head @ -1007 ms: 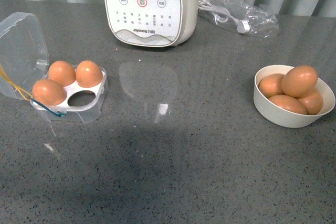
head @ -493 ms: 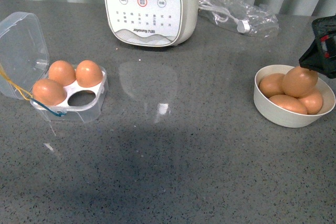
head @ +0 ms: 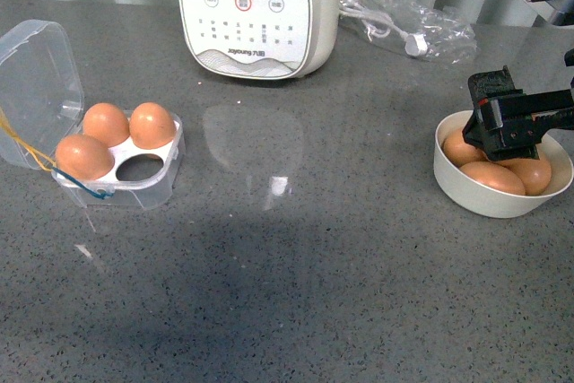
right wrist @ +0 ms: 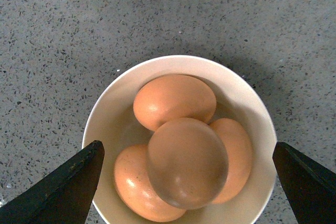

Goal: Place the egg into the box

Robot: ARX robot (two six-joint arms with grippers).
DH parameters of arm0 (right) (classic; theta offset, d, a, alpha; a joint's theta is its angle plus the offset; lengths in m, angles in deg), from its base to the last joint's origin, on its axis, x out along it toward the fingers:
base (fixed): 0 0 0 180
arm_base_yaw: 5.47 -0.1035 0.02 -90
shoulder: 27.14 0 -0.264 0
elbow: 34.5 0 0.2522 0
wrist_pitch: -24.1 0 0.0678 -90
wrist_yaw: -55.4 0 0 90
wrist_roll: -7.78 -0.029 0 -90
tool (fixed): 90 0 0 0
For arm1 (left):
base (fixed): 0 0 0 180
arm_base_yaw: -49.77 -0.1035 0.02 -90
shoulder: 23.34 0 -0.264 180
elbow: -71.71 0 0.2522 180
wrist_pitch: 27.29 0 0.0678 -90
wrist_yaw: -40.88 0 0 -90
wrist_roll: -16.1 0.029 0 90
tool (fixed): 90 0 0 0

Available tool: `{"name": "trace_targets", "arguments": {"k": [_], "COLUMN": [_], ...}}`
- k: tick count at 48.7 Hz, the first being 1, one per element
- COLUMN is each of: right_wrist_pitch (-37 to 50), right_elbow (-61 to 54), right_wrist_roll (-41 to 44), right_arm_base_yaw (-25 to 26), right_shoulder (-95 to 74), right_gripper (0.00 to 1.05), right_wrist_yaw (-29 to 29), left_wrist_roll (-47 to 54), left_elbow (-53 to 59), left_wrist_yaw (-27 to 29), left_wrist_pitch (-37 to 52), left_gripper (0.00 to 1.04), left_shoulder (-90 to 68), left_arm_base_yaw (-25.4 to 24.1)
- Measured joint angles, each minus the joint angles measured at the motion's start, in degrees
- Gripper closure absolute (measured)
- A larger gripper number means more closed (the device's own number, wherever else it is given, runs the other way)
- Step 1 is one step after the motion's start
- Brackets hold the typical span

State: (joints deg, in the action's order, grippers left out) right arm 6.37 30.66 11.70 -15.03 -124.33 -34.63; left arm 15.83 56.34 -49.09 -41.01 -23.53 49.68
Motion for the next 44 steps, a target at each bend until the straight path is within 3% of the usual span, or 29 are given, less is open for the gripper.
{"name": "trace_targets", "arguments": {"k": [3, 15, 24, 33, 39, 44], "right_wrist_pitch": [0.04, -0.98, -2.36, -2.93, -2.23, -1.09], "right_elbow": [0.20, 0.77, 1.92, 4.07, 6.10, 8.85], "right_wrist_roll": [-0.02, 0.37, 0.81, 1.33, 1.75, 2.21], "right_arm_base_yaw": [-0.09, -0.17, -0.17, -1.84, -4.92, -10.64], "right_shoulder": [-0.37, -0.98, -0.26, 5.05, 6.58, 5.20], "right_gripper": [0.18, 0.61, 0.64, 0.64, 0.64, 0.64], "right_wrist_yaw": [-0.59, -2.03, -2.21, 2.34, 6.78, 12.44], "left_wrist_roll": [0.00, 0.00, 0.00, 0.00, 0.00, 0.00], "left_elbow": [0.00, 0.00, 0.00, 0.00, 0.00, 0.00], "left_wrist_yaw": [0.00, 0.00, 0.00, 0.00, 0.00, 0.00], "left_wrist_pitch": [0.00, 0.00, 0.00, 0.00, 0.00, 0.00], "left_gripper": [0.07, 0.07, 0.07, 0.07, 0.07, 0.07], "left_shoulder": [0.00, 0.00, 0.00, 0.00, 0.00, 0.00], "left_arm_base_yaw": [0.00, 0.00, 0.00, 0.00, 0.00, 0.00]}}
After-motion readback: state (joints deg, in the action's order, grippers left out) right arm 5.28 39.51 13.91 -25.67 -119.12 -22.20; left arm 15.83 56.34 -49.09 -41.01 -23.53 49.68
